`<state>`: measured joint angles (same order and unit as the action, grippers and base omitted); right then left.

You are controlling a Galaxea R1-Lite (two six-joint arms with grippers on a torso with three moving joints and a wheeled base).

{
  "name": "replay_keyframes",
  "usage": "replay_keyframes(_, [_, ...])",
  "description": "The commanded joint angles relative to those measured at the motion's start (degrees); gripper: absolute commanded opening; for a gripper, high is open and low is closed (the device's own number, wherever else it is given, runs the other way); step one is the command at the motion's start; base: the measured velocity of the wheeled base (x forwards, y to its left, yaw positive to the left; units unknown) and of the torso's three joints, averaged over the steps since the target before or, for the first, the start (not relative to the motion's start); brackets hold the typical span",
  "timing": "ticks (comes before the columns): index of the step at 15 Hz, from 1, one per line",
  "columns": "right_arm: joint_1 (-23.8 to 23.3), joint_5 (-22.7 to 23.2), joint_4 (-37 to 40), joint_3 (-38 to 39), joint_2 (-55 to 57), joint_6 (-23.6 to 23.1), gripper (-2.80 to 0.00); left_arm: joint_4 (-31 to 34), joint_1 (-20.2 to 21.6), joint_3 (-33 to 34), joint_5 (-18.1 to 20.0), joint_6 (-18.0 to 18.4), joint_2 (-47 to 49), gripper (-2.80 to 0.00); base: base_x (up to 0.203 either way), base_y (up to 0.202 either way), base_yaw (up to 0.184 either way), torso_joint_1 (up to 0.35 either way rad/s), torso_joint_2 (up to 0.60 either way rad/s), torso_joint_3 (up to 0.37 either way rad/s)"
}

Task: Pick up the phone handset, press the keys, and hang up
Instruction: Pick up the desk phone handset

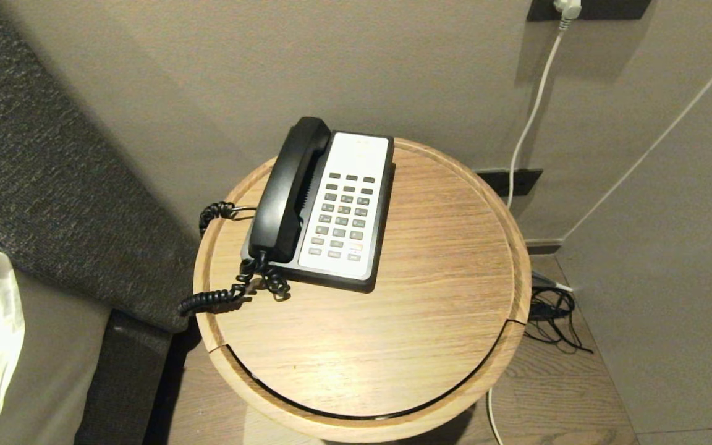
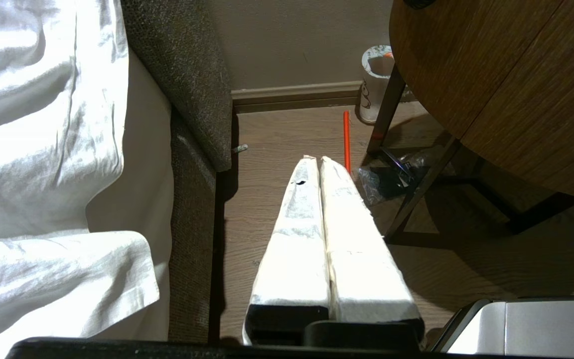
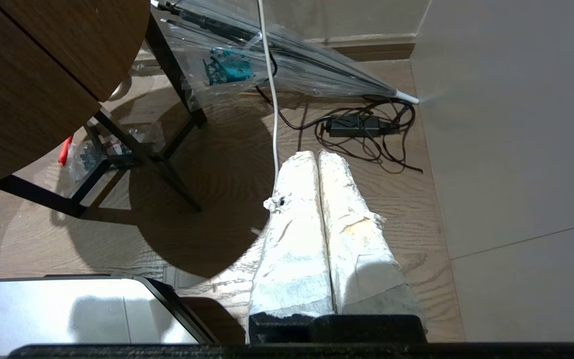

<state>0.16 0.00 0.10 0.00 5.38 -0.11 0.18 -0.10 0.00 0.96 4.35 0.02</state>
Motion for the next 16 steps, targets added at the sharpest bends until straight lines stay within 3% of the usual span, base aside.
replay_keyframes(1, [0.0, 0.0, 0.0, 0.0, 0.0, -0.1, -2.8, 0.0, 0.0, 0.0, 0.0, 0.1, 0.1, -2.8, 0.0, 0.0, 0.0, 0.0, 0.0, 0.0])
replay_keyframes(3, [0.0, 0.0, 0.0, 0.0, 0.0, -0.1, -2.8, 0.1, 0.0, 0.1, 0.2, 0.0, 0.1, -2.8, 0.0, 0.0, 0.0, 0.0, 0.0, 0.0])
replay_keyframes(6, [0.0, 0.0, 0.0, 0.0, 0.0, -0.1, -2.8, -0.3, 0.0, 0.0, -0.6, -3.5, 0.1, -2.8, 0.0, 0.0, 0.0, 0.0, 0.0, 0.0])
replay_keyframes(16, [0.0, 0.0, 0.0, 0.0, 0.0, -0.2, -2.8, 0.2, 0.0, -0.1, -0.1, 0.0, 0.1, -2.8, 0.0, 0.0, 0.0, 0.0, 0.0, 0.0])
